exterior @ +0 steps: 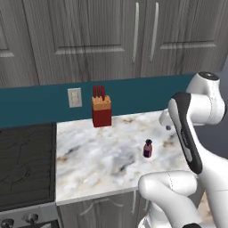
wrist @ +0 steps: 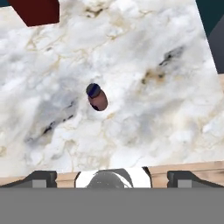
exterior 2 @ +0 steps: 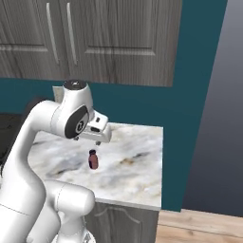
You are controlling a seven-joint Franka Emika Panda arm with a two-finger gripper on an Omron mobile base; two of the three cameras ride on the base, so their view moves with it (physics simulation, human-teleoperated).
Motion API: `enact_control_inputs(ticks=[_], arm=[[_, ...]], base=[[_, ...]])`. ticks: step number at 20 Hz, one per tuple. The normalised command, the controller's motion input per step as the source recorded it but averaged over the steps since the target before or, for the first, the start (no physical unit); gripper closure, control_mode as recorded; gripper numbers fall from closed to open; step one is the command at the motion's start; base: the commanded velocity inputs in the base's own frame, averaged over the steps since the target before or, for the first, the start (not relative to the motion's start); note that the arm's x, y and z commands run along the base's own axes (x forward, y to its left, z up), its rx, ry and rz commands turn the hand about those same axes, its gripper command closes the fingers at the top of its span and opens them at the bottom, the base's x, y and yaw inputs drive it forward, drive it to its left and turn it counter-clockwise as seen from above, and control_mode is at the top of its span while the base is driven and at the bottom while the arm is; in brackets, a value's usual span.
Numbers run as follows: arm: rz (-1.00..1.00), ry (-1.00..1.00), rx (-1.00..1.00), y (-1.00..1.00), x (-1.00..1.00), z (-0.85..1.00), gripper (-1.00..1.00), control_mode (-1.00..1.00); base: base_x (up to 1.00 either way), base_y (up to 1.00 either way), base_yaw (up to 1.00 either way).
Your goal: Place the drinks on the dining counter in a tight cluster.
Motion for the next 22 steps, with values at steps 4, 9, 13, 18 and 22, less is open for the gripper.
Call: enact_control_inputs(ticks=[4, 9, 13, 18, 22], arm=[[0.0, 0.0, 0.0, 0.49, 0.38, -0.4, -1.0, -1.0], [0.0, 0.0, 0.0, 0.15, 0.65, -0.48, -1.0, -1.0], [0.0, 0.03, 0.0, 0.0, 0.75, -0.37, -1.0, -1.0], [0.0, 0.15, 0.0, 0.03, 0.43, -0.15, -1.0, -1.0], [0.0, 0.12, 0.0, 0.01, 0.09, -0.2, -1.0, -1.0]], base=[[0.0, 0.0, 0.0], [0.0, 0.0, 0.0], [0.0, 0.0, 0.0], [0.0, 0.0, 0.0], [0.0, 0.0, 0.0]])
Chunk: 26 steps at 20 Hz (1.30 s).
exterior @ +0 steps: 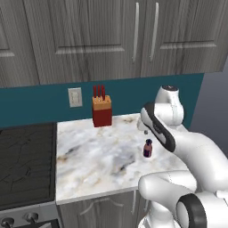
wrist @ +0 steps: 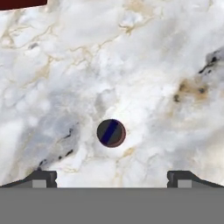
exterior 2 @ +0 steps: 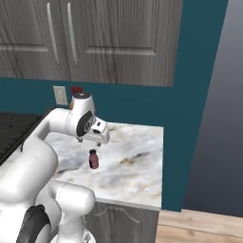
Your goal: Place the drinks on the dining counter in a tight cluster.
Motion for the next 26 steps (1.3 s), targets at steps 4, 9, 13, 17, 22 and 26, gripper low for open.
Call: enact_control_inputs(ticks=[4, 9, 13, 17, 22, 26], arm=[[0.0, 0.12, 0.0, 0.02, 0.24, -0.43, -1.0, -1.0], [0.0, 0.05, 0.0, 0.01, 0.12, -0.44, -1.0, -1.0], [0.0, 0.02, 0.0, 0.01, 0.07, -0.25, -1.0, -1.0], [0.0, 0.02, 0.0, 0.02, 0.13, -0.05, -1.0, -1.0], [0.0, 0.03, 0.0, 0.04, 0.11, 0.0, -1.0, -1.0], [0.0, 0.01, 0.0, 0.0, -0.05, -0.09, -1.0, -1.0]], base=[[0.0, 0.0, 0.0], [0.0, 0.0, 0.0], [0.0, 0.0, 0.0], [0.0, 0.0, 0.0], [0.0, 0.0, 0.0], [0.0, 0.0, 0.0]])
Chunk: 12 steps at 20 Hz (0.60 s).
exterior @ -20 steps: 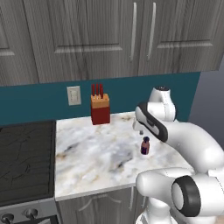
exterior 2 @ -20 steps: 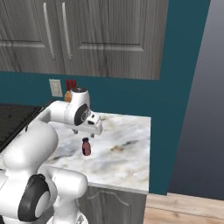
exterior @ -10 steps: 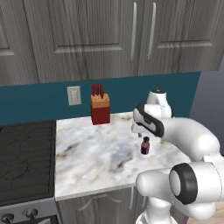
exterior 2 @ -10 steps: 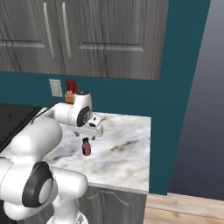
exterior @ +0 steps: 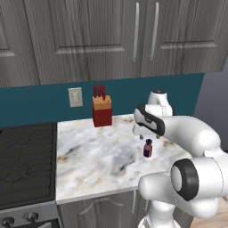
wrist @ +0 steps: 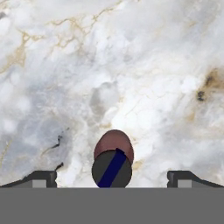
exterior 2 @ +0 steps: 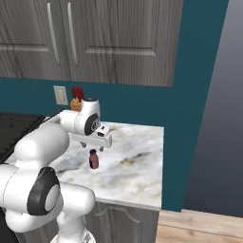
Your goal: Place the drinks on the dining counter in a tight cluster.
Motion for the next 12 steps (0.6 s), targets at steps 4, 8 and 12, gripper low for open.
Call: enact_control_inputs(ticks=[4, 8, 12], arm=[[0.0, 0.0, 0.0, 0.0, -0.17, -0.1, -1.0, -1.0], [0.0, 0.0, 0.0, 0.0, 0.0, -0.11, -1.0, -1.0], [0.0, 0.0, 0.0, 0.0, 0.04, -0.15, -1.0, -1.0]], base=[[0.0, 0.0, 0.0], [0.0, 0.0, 0.0], [0.0, 0.0, 0.0]])
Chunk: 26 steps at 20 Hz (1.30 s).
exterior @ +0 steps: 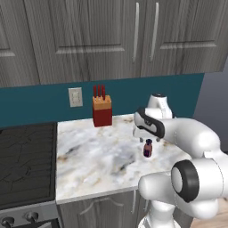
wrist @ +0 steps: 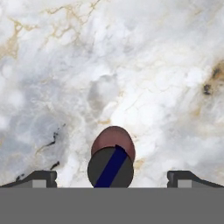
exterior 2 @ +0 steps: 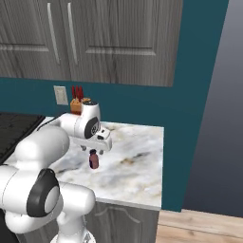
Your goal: Place the drinks on the dining counter in a tight cluster.
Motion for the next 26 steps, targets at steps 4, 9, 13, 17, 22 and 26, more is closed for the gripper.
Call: enact_control_inputs(ticks=[4, 9, 13, 17, 22, 26], arm=[[0.0, 0.0, 0.0, 0.0, 0.05, -0.17, -1.0, -1.0], [0.0, 0.0, 0.0, 0.0, 0.07, -0.15, -1.0, -1.0], [0.0, 0.0, 0.0, 0.0, 0.03, -0.14, -1.0, -1.0], [0.0, 0.0, 0.0, 0.0, 0.0, -0.19, -1.0, -1.0], [0.0, 0.0, 0.0, 0.0, 0.0, -0.12, -1.0, -1.0], [0.0, 0.0, 0.0, 0.0, 0.0, 0.0, -1.0, -1.0]], base=[[0.0, 0.0, 0.0], [0.0, 0.0, 0.0], [0.0, 0.0, 0.0], [0.0, 0.0, 0.0], [0.0, 0.0, 0.0], [0.0, 0.0, 0.0]])
